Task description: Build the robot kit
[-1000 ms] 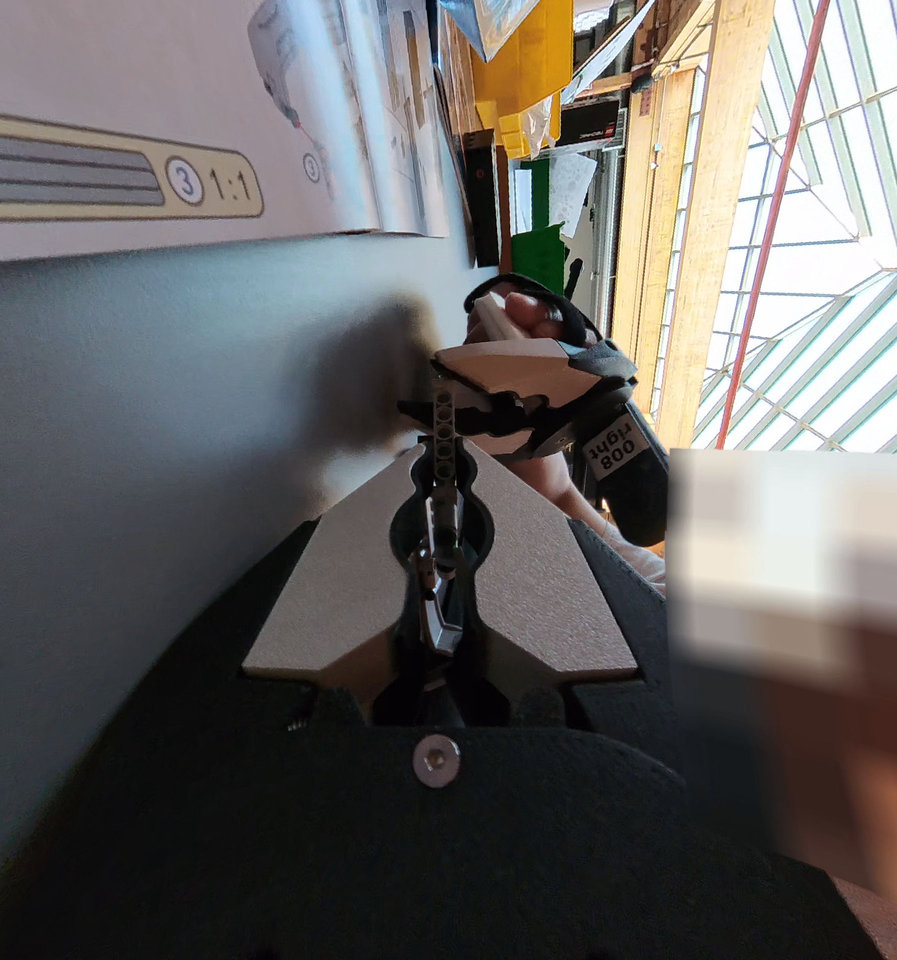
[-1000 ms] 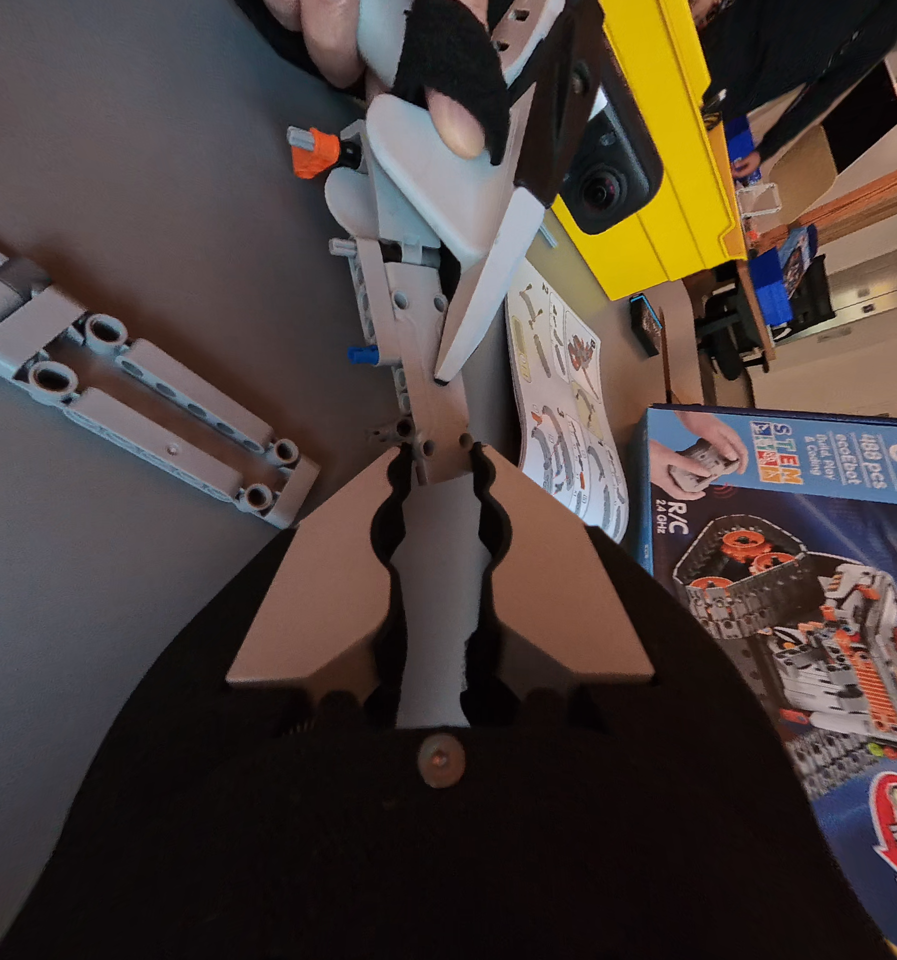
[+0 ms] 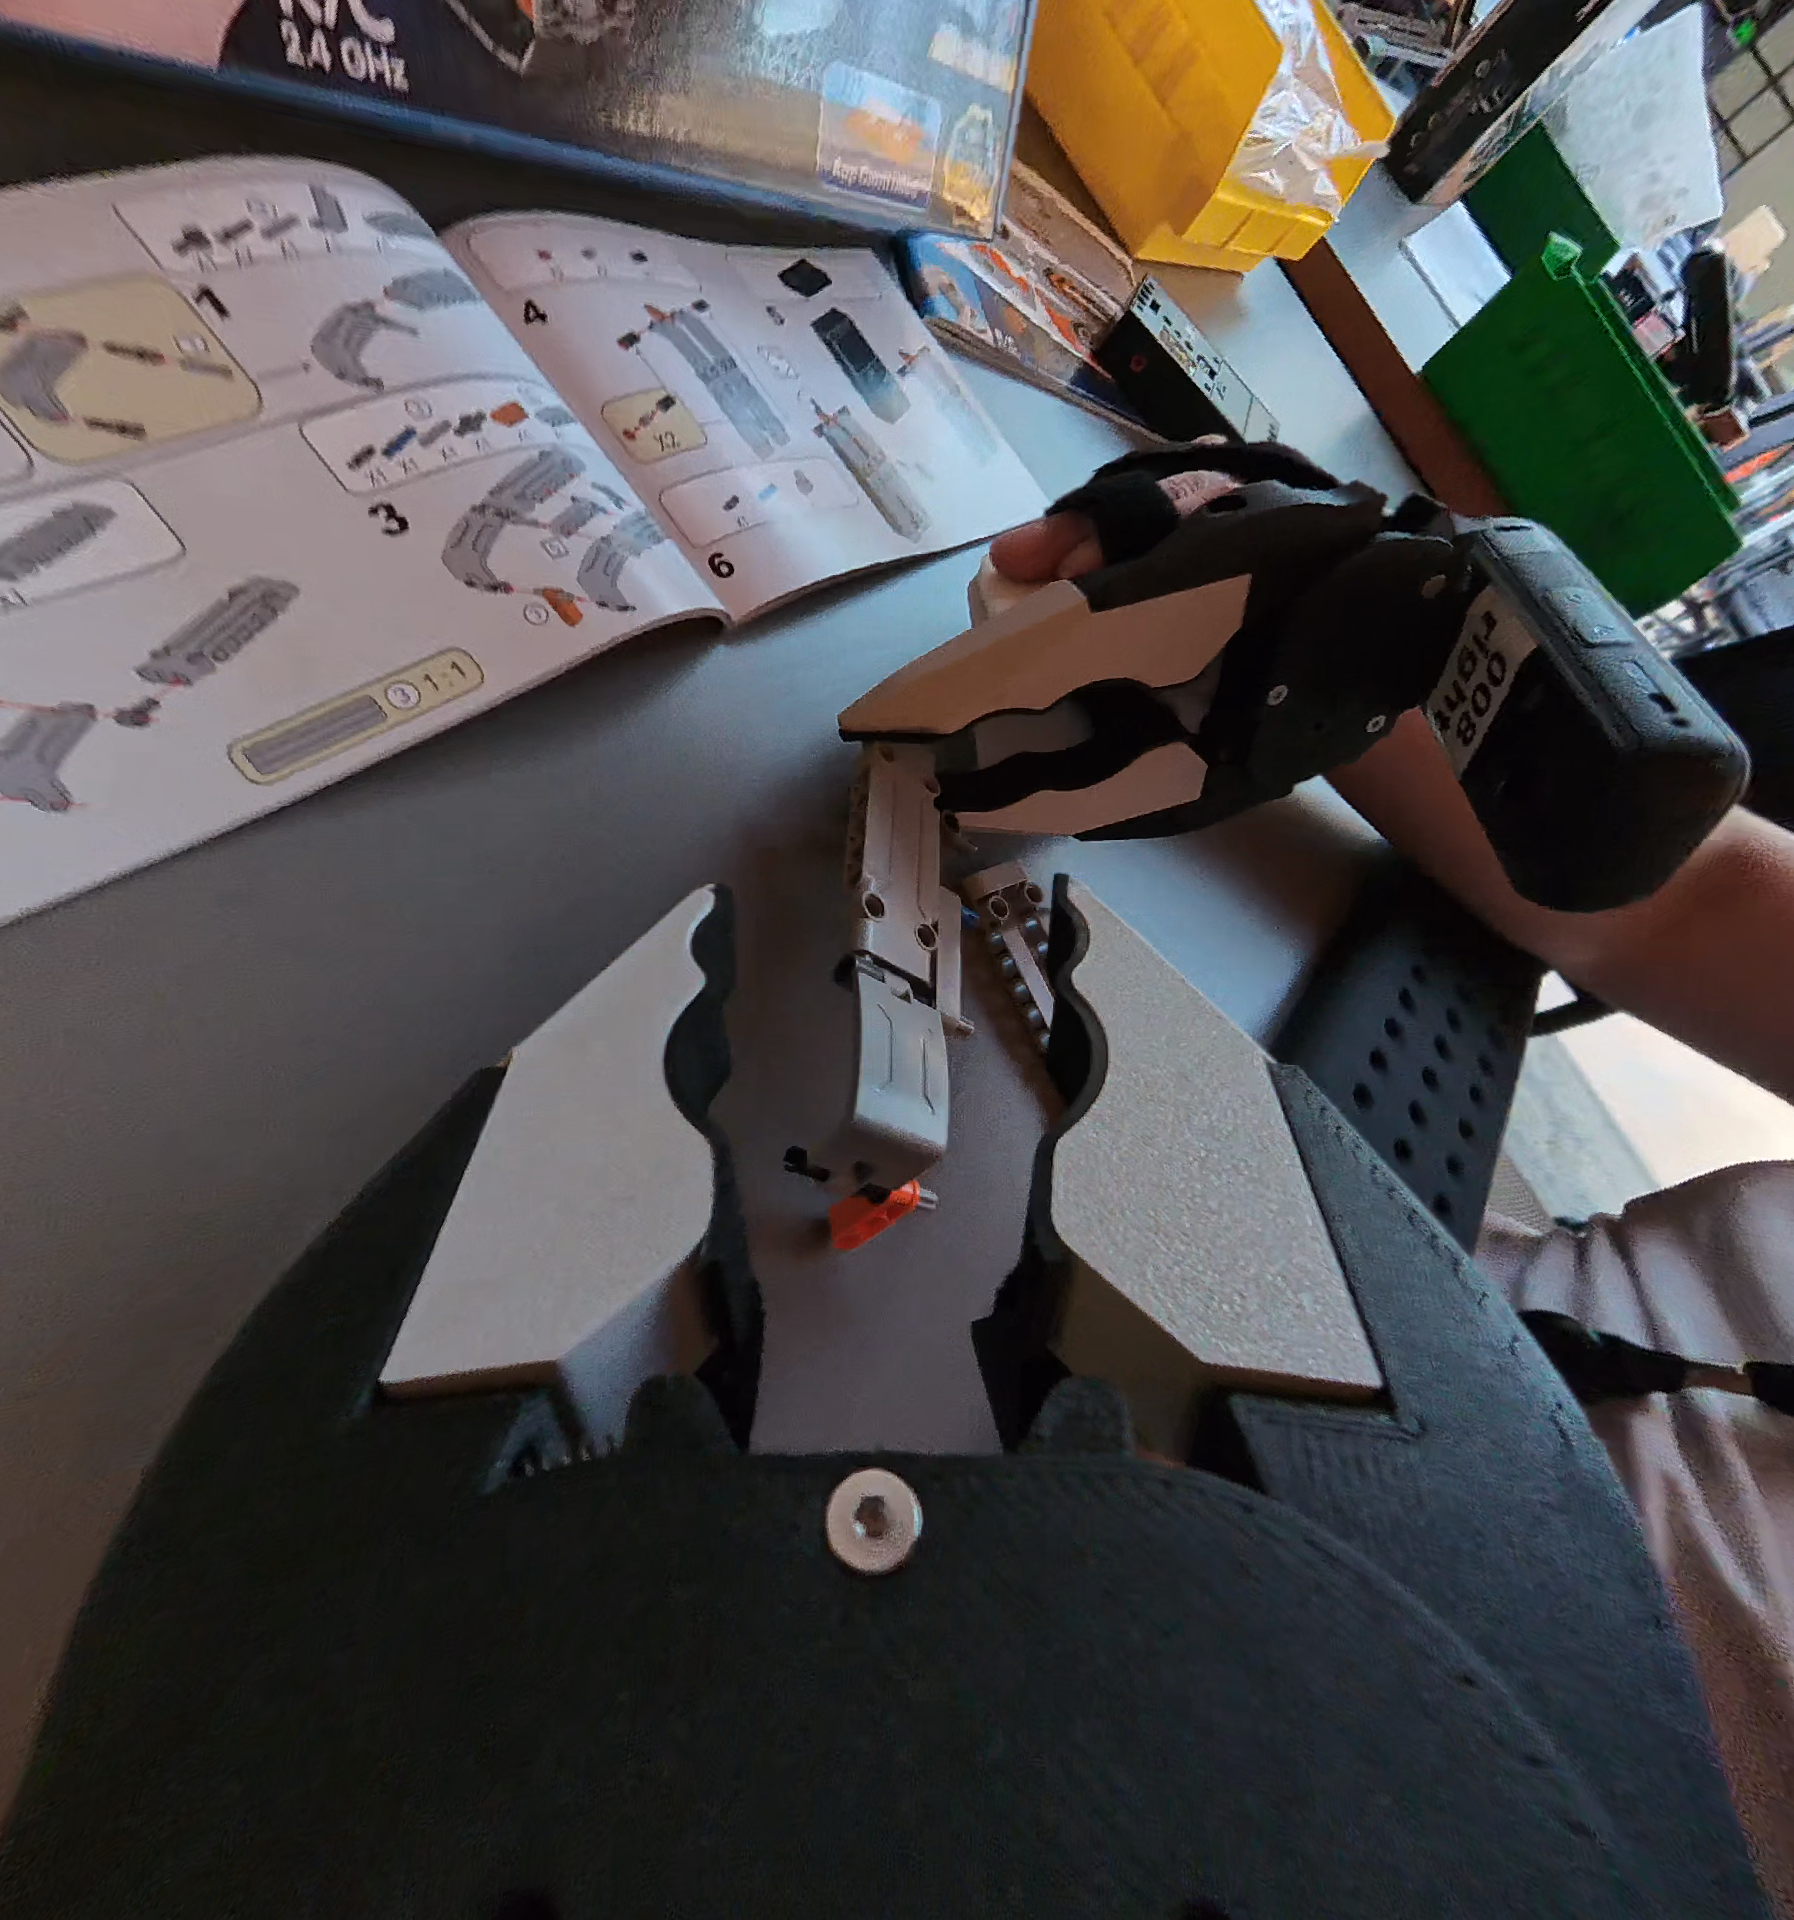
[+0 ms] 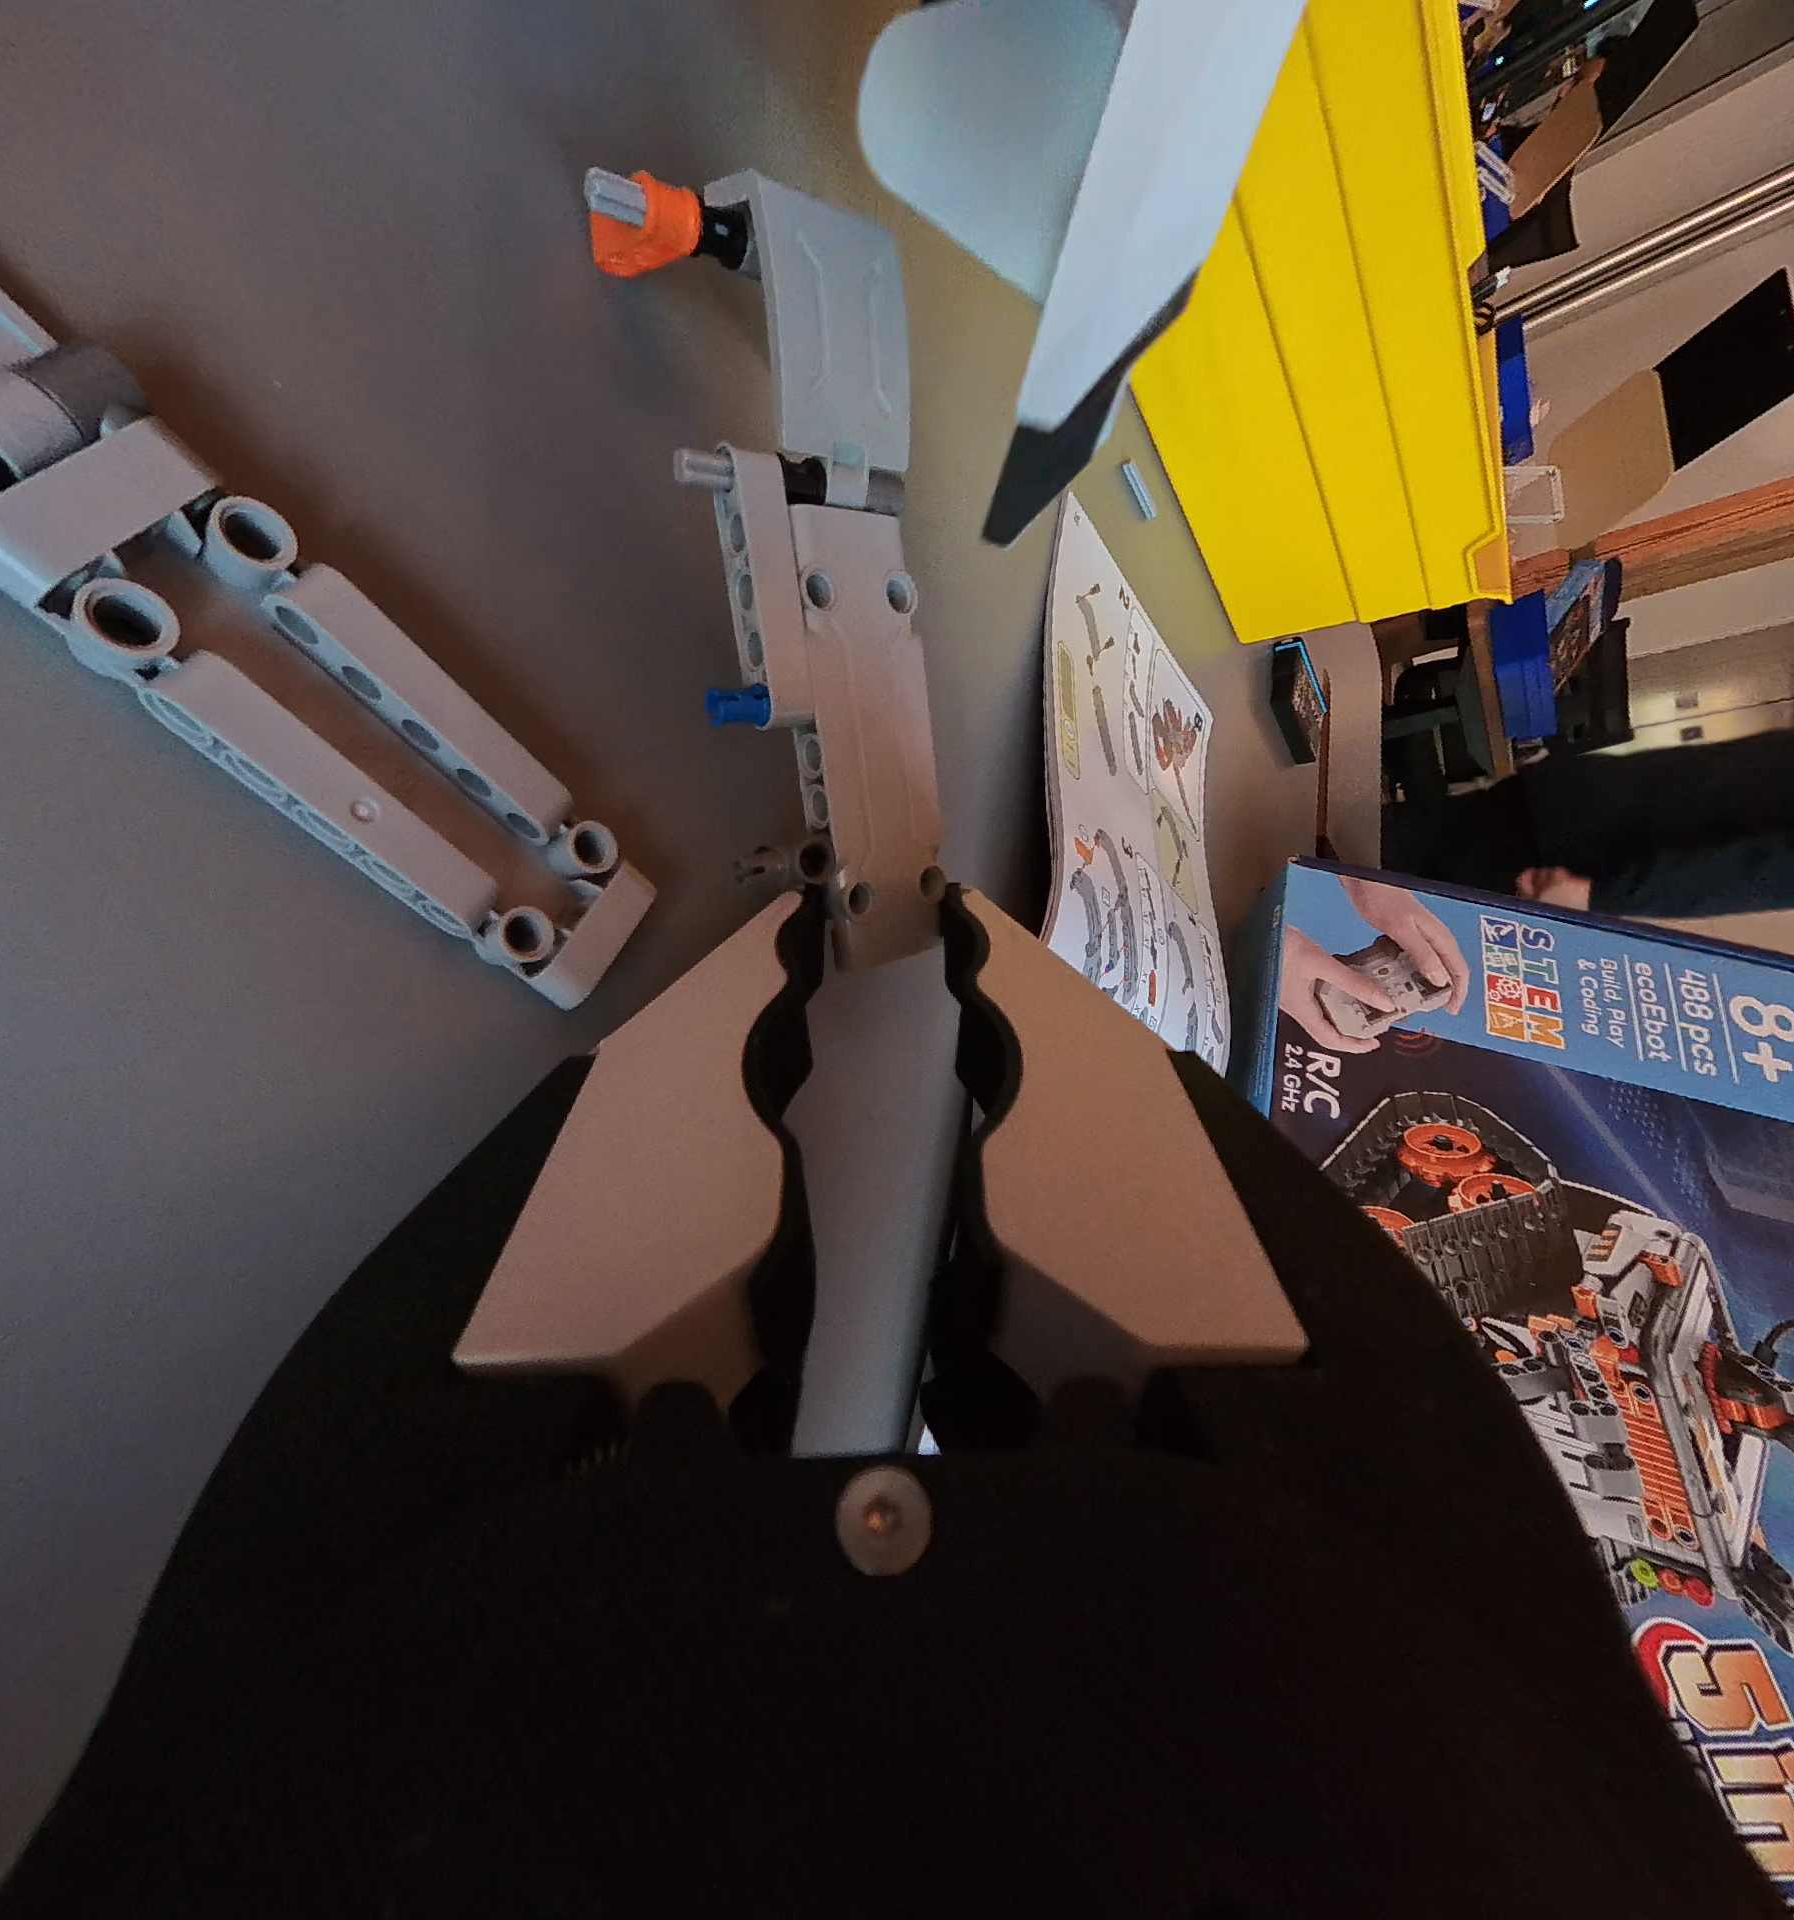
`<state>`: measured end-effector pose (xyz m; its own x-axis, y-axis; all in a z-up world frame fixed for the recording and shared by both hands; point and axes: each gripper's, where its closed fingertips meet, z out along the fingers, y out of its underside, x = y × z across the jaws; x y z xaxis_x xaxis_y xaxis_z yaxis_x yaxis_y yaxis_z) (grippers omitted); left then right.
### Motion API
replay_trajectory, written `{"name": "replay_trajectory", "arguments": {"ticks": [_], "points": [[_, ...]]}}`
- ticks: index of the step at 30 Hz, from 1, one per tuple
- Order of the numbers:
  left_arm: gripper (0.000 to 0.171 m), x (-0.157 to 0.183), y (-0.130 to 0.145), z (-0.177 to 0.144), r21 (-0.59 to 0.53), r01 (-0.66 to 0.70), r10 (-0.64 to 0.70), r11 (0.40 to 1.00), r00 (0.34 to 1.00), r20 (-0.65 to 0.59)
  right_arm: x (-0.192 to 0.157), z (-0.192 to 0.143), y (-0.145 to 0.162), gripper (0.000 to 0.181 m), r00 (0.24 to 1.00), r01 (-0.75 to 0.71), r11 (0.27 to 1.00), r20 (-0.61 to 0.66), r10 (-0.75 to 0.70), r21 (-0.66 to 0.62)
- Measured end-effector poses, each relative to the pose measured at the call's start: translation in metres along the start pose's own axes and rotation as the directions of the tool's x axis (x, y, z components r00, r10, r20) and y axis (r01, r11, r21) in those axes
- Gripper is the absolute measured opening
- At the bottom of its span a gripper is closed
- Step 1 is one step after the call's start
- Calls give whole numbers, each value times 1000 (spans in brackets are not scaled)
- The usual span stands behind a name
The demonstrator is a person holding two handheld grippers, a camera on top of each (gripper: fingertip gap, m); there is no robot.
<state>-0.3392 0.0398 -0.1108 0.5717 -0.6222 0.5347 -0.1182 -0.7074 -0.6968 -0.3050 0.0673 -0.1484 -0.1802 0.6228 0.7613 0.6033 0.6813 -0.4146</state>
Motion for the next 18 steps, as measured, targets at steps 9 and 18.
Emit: {"name": "replay_trajectory", "arguments": {"ticks": [9, 18], "points": [[72, -3, 26, -18, -105, -278, 293, 955, 940, 174, 0, 0, 0, 21, 1000, -18, 1000, -11, 18, 11], [51, -12, 47, -8, -165, -376, 403, 912, 899, 173, 0, 0, 0, 22, 999, -17, 1000, -37, 17, 10]]}}
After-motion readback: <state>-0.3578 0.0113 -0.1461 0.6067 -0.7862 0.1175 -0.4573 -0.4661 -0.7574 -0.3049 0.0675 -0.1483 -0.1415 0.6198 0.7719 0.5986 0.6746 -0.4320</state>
